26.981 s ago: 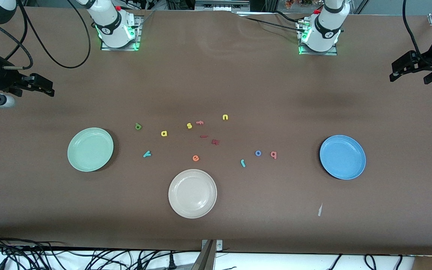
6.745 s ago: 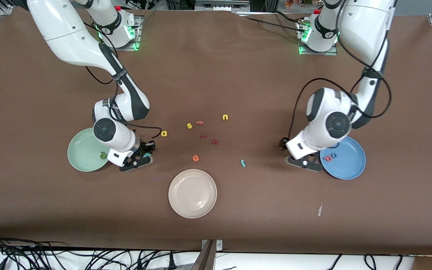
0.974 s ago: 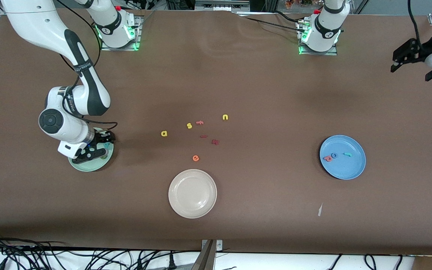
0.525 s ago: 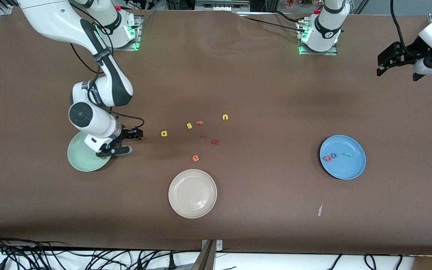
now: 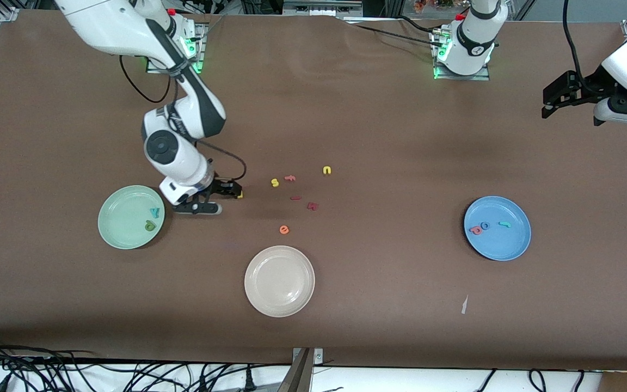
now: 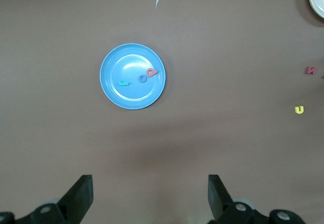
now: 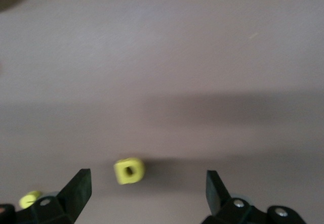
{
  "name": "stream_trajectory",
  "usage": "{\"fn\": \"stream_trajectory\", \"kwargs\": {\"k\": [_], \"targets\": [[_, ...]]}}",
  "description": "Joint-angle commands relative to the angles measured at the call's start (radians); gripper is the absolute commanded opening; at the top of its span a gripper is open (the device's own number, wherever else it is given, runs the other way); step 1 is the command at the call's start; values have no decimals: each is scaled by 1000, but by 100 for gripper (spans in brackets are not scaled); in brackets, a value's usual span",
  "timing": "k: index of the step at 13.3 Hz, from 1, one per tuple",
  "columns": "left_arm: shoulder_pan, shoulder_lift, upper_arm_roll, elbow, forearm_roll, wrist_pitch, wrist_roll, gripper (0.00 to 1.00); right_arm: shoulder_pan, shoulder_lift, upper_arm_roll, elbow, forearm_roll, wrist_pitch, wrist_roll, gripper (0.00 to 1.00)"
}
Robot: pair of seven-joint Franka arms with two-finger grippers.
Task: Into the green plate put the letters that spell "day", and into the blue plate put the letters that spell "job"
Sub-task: 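Reach and grasp the yellow d with the right gripper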
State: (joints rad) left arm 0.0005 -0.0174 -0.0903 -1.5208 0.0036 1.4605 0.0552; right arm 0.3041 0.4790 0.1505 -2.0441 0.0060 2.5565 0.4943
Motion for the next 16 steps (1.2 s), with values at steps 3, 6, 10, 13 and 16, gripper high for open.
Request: {"fn": "stream_trajectory", "kwargs": {"k": [3,6,10,13,16], "targets": [[9,13,6,31,32,-34,-6,100,38,19,-8,-38,-4,60,49,99],[10,13,6,31,33,-35,-6,100,36,38,-11,-28,-46,68,47,91],[16,13,7,31,33,-35,-5,100,36,64,-11,-8,-60,71,41,81],[18,13,7,31,32,-34,-5,100,35,75,-11,5,-81,71,41,75],[16,13,6,33,32,-34,-5,100,32,84,-11,21,-83,70,40,73]]}}
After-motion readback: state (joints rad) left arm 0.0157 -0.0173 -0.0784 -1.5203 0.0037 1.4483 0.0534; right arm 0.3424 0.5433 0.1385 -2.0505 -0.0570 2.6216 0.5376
